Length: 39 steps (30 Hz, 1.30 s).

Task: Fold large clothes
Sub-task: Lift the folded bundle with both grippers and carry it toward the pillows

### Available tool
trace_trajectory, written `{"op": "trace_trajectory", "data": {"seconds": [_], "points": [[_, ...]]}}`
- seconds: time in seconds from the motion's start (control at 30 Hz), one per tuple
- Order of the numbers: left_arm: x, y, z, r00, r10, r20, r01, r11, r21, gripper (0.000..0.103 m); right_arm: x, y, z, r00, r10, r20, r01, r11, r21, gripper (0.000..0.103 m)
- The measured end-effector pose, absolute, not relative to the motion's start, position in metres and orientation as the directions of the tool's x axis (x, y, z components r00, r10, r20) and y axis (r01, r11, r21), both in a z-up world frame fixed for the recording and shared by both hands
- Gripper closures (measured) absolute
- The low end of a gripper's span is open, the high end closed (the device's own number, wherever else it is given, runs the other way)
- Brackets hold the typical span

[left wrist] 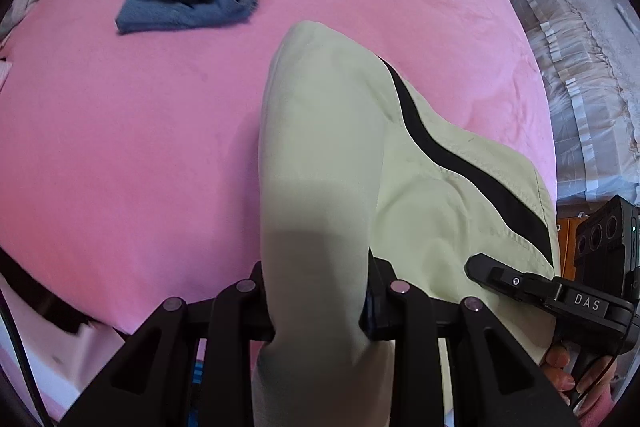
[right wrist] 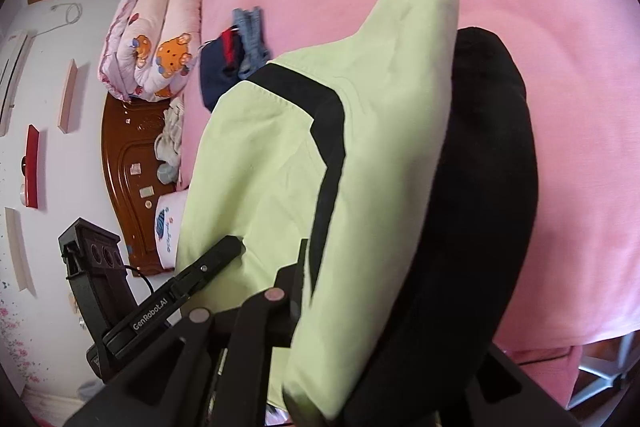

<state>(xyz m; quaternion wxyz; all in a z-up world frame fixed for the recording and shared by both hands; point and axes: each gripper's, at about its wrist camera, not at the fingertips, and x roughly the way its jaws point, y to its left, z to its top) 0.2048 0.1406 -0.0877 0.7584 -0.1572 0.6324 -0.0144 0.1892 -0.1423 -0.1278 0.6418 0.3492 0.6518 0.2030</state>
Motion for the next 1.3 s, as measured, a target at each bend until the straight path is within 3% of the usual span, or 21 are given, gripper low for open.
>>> {"op": "trace_trajectory", "data": {"seconds": [0.2, 0.37, 0.63, 0.77, 1.0, 1.23, 1.3], "points": [[0.242, 0.251, -0.056, 0.279, -0.169, -0.945, -0.117, 0.971, -0.208, 0.076, 0.226, -0.028, -0.104, 0.138, 0.737, -0.661, 0.181, 0.638, 0.749, 0.094], [0.297, 0.328, -0.026, 0.376, -0.141, -0.916, -0.134, 0.970, -0.204, 0.076, 0.286, 0.042, -0.068, 0.187, 0.727, -0.661, 0.067, 0.662, 0.747, 0.094], [0.398, 0.388, 0.026, 0.542, -0.032, -0.840, -0.165, 0.976, -0.144, 0.076, 0.406, 0.121, -0.023, 0.246, 0.781, -0.575, -0.108, 0.611, 0.784, 0.094], [0.450, 0.416, 0.027, 0.583, -0.005, -0.812, -0.189, 0.972, -0.142, 0.076, 0.465, 0.159, -0.016, 0.272, 0.780, -0.564, -0.168, 0.615, 0.770, 0.094], [0.520, 0.450, -0.034, 0.585, -0.015, -0.811, -0.204, 0.965, -0.164, 0.076, 0.537, 0.190, -0.065, 0.252, 0.783, -0.569, -0.192, 0.617, 0.763, 0.094], [0.577, 0.480, -0.150, 0.505, -0.071, -0.860, -0.236, 0.947, -0.216, 0.074, 0.589, 0.201, -0.173, 0.175, 0.754, -0.634, -0.077, 0.652, 0.754, 0.094], [0.586, 0.483, -0.177, 0.504, -0.065, -0.862, -0.244, 0.946, -0.214, 0.070, 0.598, 0.199, -0.205, 0.164, 0.753, -0.637, -0.034, 0.650, 0.759, 0.094]]}}
